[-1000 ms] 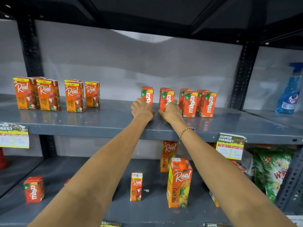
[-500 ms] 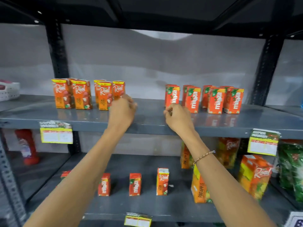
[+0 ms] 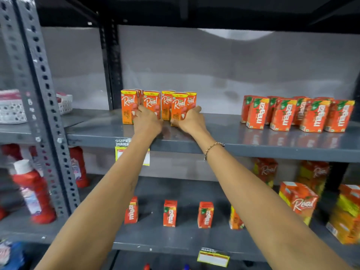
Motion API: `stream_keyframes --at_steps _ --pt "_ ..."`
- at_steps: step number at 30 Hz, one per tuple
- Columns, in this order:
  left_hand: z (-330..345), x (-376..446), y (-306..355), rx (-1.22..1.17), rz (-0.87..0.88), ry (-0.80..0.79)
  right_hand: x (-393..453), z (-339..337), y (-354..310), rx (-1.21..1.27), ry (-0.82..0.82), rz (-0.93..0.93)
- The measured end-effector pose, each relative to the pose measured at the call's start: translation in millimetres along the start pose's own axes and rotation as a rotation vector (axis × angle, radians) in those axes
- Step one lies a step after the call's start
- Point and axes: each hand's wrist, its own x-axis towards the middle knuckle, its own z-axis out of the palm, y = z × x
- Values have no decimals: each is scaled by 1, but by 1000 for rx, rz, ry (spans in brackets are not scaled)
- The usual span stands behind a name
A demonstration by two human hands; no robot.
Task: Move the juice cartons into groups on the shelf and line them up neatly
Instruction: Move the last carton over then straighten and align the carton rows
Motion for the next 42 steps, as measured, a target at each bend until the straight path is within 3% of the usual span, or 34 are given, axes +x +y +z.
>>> stream_keyframes --at_steps 7,11,25,32,35,38,40,42 --pt "12 17 5 68 -56 91 9 13 -7 -102 100 19" --pt "24 17 13 169 35 60 12 6 2 -108 153 115" --pt "31 14 13 117 143 13 8 9 6 -127 136 72" --pt "23 9 17 55 109 -25 -1 2 3 -109 98 59" --pt "19 3 16 97 75 37 -3 -16 14 -82 60 80" --pt "19 -9 18 11 256 261 -8 -63 51 -257 147 57" --pt "19 -18 27 -103 359 231 -10 -101 83 -354 243 115" --pt "26 -25 44 -50 364 104 -7 -131 107 -378 291 213"
